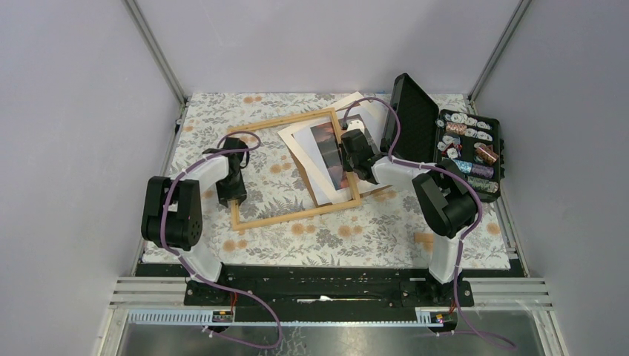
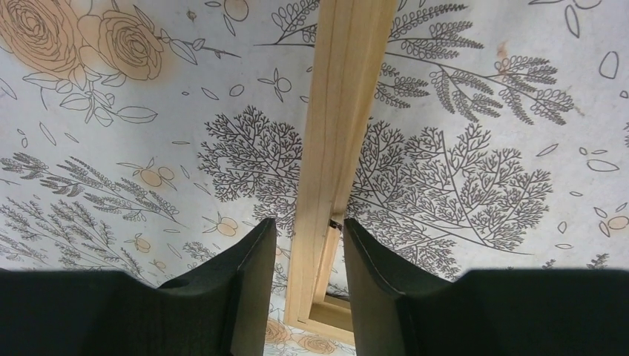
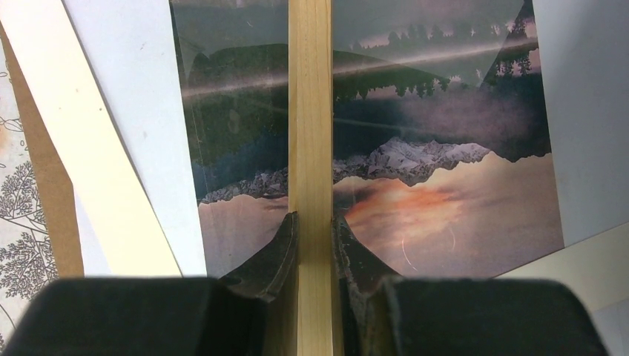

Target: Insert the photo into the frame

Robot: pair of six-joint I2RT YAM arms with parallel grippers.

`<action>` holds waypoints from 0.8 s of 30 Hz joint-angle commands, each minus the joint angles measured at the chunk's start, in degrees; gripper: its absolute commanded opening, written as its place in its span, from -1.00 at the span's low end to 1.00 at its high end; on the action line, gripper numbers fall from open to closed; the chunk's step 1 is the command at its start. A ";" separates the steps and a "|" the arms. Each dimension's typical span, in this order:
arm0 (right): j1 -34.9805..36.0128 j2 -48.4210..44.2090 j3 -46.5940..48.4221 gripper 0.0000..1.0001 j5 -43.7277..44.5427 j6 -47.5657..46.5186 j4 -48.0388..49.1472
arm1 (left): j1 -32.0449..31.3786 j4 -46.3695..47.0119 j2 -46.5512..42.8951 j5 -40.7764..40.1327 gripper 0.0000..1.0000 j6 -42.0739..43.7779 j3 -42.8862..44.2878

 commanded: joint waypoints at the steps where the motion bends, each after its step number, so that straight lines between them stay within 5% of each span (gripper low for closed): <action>1: -0.45 -0.31 1.42 -1.00 -0.99 -0.43 1.70 | 0.38 0.94 0.51 -1.71 -0.20 0.87 -0.27; 17: -1.30 -0.02 1.73 -1.00 -0.50 0.82 0.82 | 5.14 4.48 -2.96 -1.76 -1.00 1.22 -3.57; 24: -1.84 0.33 2.11 -1.00 -0.34 1.51 0.14 | 8.64 6.76 -5.19 1.45 -1.00 1.90 -5.33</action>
